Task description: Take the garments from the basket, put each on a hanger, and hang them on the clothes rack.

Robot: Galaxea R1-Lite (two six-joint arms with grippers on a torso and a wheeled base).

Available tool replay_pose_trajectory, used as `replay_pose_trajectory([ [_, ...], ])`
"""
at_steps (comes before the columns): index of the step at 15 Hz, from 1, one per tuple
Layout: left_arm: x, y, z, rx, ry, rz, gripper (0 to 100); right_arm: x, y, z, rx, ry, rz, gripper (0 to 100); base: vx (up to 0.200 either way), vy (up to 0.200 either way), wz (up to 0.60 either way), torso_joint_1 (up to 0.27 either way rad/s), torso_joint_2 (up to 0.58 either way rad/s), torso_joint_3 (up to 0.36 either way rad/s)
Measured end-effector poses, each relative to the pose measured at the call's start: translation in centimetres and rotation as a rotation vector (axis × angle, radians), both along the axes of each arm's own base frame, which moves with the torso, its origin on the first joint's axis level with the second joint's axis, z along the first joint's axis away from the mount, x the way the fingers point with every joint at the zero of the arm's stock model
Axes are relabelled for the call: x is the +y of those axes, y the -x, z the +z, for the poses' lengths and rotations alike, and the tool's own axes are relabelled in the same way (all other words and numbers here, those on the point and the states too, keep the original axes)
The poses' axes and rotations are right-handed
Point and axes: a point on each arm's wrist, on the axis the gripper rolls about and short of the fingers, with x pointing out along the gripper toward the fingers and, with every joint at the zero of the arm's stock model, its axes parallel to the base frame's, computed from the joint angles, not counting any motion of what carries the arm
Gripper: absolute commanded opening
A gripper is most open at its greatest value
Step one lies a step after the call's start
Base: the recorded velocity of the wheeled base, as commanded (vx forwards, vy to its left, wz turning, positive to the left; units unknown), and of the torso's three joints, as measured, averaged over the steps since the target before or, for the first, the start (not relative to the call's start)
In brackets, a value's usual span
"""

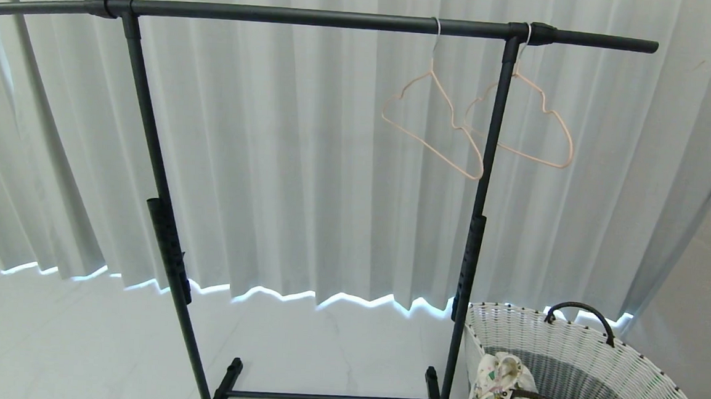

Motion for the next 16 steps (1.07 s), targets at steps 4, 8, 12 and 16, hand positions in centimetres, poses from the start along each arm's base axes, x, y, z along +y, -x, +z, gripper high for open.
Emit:
replay_pose_trajectory([
  [4,0.0,0.0,0.0,0.000,0.000,0.000,100,0.0,0.0,0.0,0.000,0.002,0.002,100,0.000,0.000,0.00,0.000,0.00,0.000],
  [8,0.0,0.0,0.0,0.000,0.000,0.000,100,0.0,0.0,0.0,-0.001,0.003,0.002,100,0.000,0.000,0.00,0.000,0.00,0.000],
  [12,0.0,0.0,0.0,0.000,-0.001,0.000,100,0.0,0.0,0.1,-0.012,0.023,0.012,100,0.000,0.000,0.00,0.000,0.00,0.000],
  [16,0.0,0.0,0.0,0.000,-0.001,0.000,100,0.1,0.0,4.3,-0.026,0.050,0.117,100,0.000,0.000,0.00,0.000,0.00,0.000],
])
